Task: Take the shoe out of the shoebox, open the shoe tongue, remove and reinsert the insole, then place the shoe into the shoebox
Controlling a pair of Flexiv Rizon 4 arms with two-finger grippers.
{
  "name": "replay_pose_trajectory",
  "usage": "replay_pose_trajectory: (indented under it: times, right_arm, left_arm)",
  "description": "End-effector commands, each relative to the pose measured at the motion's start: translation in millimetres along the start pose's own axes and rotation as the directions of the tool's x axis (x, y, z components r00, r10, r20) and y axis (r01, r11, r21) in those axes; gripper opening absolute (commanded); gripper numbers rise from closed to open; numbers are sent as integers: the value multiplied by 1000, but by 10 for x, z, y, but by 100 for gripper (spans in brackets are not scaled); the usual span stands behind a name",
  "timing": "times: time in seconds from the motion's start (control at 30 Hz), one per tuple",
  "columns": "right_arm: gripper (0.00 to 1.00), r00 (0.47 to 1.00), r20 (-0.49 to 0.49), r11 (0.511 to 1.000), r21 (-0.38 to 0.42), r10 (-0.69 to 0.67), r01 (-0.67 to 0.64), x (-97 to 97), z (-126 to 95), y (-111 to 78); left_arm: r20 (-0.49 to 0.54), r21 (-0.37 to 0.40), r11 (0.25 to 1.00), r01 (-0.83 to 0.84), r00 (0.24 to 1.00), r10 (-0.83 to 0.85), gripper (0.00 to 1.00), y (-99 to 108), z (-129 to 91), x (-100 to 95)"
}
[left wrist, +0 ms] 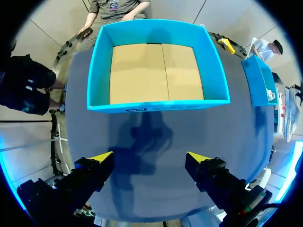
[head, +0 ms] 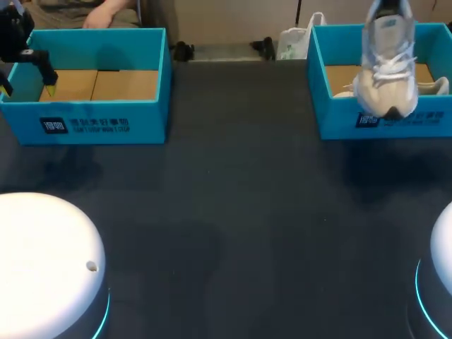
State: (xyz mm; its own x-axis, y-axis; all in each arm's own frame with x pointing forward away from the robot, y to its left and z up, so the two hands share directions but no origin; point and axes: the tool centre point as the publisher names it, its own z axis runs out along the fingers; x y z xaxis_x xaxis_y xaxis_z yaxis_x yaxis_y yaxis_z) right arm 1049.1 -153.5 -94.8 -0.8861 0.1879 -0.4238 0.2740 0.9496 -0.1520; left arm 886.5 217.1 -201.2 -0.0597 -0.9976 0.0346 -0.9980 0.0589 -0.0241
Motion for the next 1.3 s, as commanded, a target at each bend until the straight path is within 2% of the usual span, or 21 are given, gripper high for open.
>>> replay_pose_trajectory:
  times: [0.03,0.07,0.13,0.17,0.23,0.27,0.43,0.57,0.73,0.97,1.03,1.1,1.3]
  right_arm:
    - [0,1000,-26,1000,-12,9,-9,-552,195,-201]
    - [0,1000,-26,999,-45,11,-12,-642,227,-246]
    - [0,1000,-15,999,-31,16,-16,-783,294,-312]
    - [0,1000,-15,998,-63,15,-16,-891,350,-363]
    - [0,1000,-5,999,-39,14,-14,-1028,429,-408]
    - [0,1000,-3,998,-53,13,-13,-1080,459,-423]
    - [0,999,-21,999,-25,39,-40,-1242,670,-493]
    - [0,978,-38,979,9,204,-204,-1298,788,-658]
    - [0,864,11,861,82,503,-502,-1257,812,-990]
    - [0,720,82,707,141,689,-693,-1097,778,-1344]
    - [0,696,86,681,152,713,-717,-1063,784,-1389]
    - [0,653,84,632,188,752,-752,-1011,795,-1420]
    - [0,653,84,632,188,752,-752,-1011,795,-1420]
  left_arm:
    - [1,0,1000,0,1000,0,100,0,1,-1]
    - [1,0,1000,0,1000,0,100,0,1,-1]
    - [1,0,1000,0,1000,0,100,0,1,-1]
    - [1,0,1000,0,1000,0,100,0,1,-1]
    - [1,0,1000,0,1000,0,100,0,1,-1]
    - [1,0,1000,0,1000,0,100,0,1,-1]
    - [1,0,1000,0,1000,0,100,0,1,-1]
    - [1,0,1000,0,1000,0,100,0,1,-1]
    - [1,0,1000,0,1000,0,100,0,1,-1]
    - [1,0,1000,0,1000,0,100,0,1,-1]
    - [1,0,1000,0,1000,0,100,0,1,-1]
    - [1,0,1000,0,1000,0,100,0,1,-1]
    - [1,0,1000,0,1000,0,100,0,1,-1]
